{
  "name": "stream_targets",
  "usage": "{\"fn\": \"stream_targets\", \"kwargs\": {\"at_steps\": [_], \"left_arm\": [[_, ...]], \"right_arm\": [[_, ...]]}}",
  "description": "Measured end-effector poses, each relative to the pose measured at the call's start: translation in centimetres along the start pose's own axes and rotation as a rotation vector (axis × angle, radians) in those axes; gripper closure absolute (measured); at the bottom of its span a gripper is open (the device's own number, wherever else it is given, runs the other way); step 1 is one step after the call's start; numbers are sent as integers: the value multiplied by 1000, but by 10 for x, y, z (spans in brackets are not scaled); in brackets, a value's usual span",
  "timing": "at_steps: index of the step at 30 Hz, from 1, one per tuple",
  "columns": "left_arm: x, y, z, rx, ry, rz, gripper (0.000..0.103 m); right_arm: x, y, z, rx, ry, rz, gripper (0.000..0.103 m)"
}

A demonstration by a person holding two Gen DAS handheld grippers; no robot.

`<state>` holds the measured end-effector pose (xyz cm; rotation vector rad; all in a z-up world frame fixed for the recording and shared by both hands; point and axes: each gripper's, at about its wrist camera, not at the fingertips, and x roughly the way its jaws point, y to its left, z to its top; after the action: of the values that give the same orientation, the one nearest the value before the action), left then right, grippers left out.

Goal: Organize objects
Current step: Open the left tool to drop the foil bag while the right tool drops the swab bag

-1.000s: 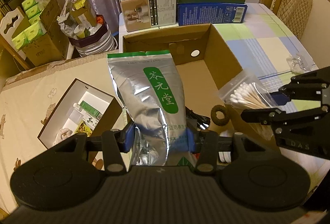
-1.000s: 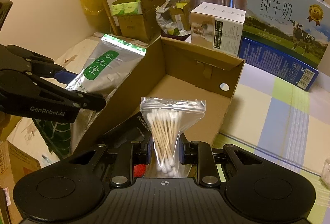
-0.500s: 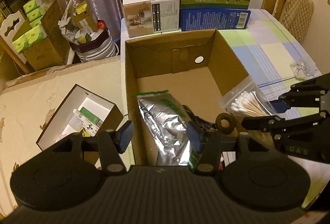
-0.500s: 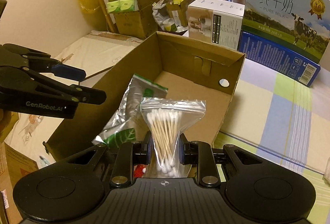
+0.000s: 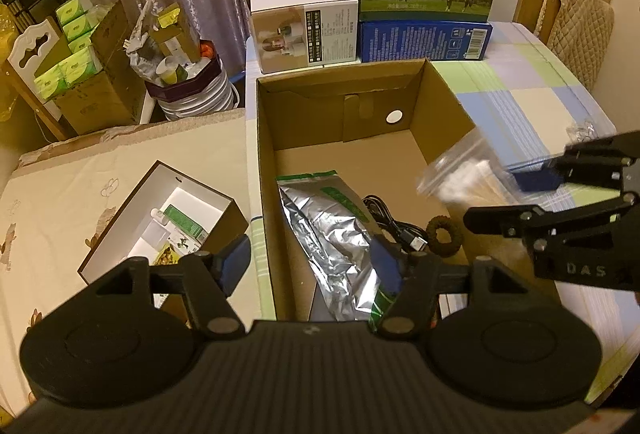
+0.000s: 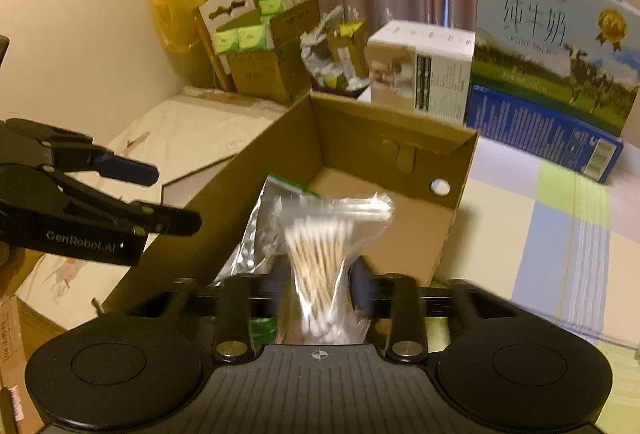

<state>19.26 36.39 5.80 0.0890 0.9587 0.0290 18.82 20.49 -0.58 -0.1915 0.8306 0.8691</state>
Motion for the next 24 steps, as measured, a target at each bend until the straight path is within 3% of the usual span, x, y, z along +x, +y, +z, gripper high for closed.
{"fn": "stream_targets", "kwargs": {"at_steps": [14,24], "left_arm": [[-2,-3,-4,3,10,3,39],[-19,-12,-9,1,-4,14,29]], "right_arm": [[-4,-6,-3,17,15,-9,50],[-21,-5,-9,21,14,-25,50]]}}
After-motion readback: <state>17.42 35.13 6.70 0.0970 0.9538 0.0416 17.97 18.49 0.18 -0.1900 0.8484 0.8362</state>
